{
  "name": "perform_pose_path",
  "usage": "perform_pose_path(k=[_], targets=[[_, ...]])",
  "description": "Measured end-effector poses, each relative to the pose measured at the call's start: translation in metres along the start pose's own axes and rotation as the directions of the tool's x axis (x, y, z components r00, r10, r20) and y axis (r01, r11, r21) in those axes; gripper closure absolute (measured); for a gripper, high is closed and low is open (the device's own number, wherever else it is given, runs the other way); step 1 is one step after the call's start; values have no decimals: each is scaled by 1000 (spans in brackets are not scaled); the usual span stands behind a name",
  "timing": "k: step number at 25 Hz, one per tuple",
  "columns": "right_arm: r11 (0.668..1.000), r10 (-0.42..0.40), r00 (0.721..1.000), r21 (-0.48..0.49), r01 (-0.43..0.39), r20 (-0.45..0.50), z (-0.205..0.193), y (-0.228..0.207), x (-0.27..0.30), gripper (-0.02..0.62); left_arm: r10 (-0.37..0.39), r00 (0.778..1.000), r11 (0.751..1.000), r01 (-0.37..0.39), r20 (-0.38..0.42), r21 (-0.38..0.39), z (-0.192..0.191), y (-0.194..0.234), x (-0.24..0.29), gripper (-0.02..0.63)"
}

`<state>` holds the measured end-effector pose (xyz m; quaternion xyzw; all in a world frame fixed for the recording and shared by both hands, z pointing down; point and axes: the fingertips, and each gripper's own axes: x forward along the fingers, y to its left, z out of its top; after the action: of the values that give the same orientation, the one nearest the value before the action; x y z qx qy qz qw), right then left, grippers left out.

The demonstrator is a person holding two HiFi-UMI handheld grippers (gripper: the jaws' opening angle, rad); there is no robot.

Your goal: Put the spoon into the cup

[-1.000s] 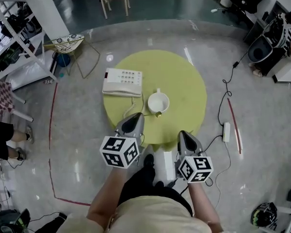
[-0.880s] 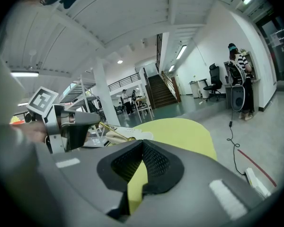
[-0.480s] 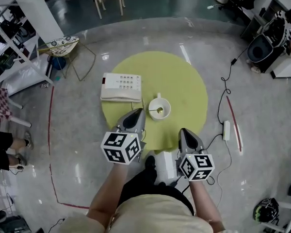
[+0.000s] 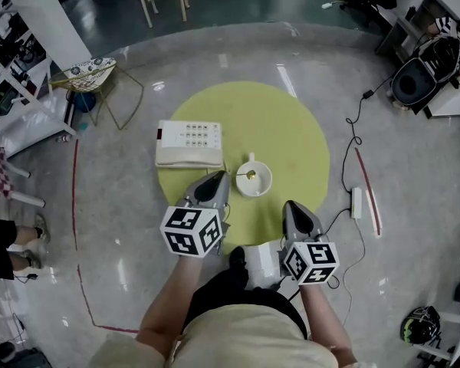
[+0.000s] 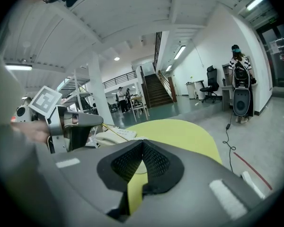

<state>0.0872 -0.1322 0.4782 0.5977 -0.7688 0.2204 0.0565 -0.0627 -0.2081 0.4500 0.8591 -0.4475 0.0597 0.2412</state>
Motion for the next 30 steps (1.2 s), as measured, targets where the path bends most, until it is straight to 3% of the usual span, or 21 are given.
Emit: perform_pose_path(k=[16,30], targets=[[998,-54,998,6,54,-23,0,-12,11,596,-45,997,999,43,-69,-28,-17,3,27,600],[999,-47,998,18,48,-35,2,-23,22,595,-40,991,999,35,-124,-38,-34,2,40,600]])
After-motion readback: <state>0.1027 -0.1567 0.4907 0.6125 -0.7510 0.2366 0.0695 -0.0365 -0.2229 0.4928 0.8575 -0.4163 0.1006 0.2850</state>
